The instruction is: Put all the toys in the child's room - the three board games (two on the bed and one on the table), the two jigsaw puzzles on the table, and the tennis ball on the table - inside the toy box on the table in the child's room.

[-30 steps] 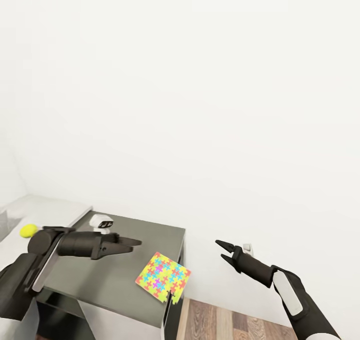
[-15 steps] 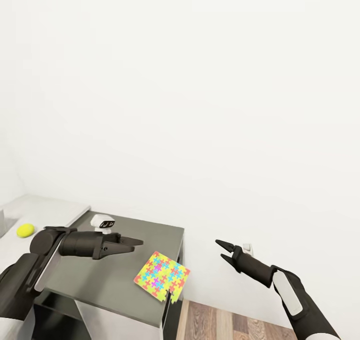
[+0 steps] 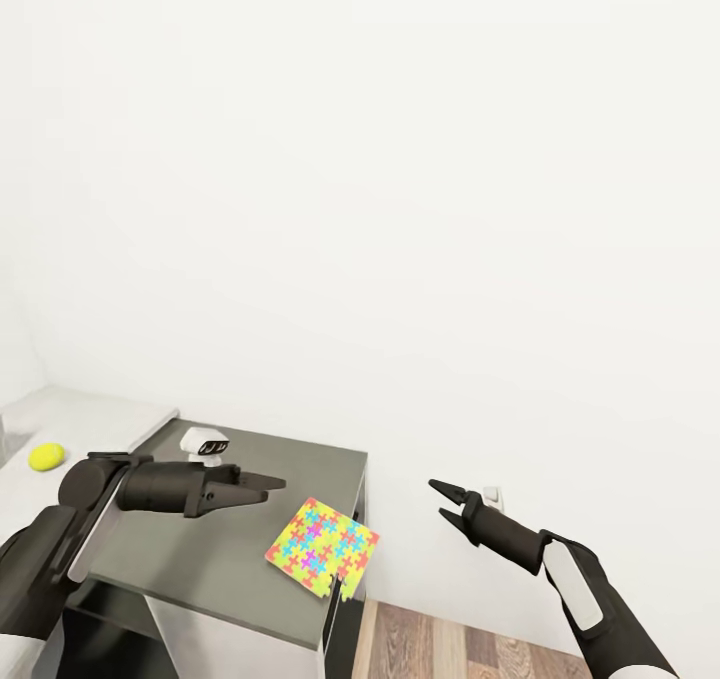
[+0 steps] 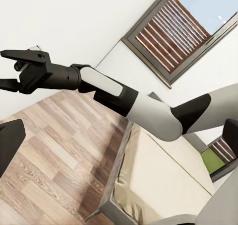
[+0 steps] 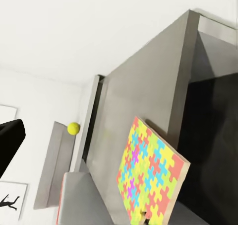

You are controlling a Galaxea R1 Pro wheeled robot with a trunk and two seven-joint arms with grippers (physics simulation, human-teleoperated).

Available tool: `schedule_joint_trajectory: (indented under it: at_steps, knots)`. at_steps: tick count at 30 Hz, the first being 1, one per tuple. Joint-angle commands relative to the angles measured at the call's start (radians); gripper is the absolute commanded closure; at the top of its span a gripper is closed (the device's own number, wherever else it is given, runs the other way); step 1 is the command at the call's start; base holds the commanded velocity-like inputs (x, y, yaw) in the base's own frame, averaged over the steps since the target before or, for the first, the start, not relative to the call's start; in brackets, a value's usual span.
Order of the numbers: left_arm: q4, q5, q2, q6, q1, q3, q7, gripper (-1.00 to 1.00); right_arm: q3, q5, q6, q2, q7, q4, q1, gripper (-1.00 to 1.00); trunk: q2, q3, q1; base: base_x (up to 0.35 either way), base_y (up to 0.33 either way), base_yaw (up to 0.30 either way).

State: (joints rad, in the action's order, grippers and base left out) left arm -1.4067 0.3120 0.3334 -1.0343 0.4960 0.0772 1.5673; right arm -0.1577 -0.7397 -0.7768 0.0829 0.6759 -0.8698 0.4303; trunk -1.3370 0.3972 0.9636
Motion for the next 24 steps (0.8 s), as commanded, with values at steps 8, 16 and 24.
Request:
schedule_joint_trajectory:
  at_steps: [8,16,24]
  knots:
    - [0.000,0.000,0.001,-0.010,0.001,0.000,0.003,-1.00,-0.005,-0.009,-0.053,-0.016,-0.031,0.000,0.002,-1.00,-0.057,0.026,0.031,0.000,0.000,0.000]
    - [0.000,-0.001,0.001,-0.011,0.001,0.000,0.003,-1.00,-0.008,-0.010,0.020,-0.045,-0.125,0.000,0.001,-1.00,-0.113,0.051,0.061,0.000,0.000,0.000]
    - [0.000,0.000,0.002,-0.011,0.001,0.000,0.003,-1.00,-0.026,-0.041,0.035,-0.048,-0.201,0.000,0.001,-1.00,-0.169,0.076,0.092,0.000,0.000,0.000]
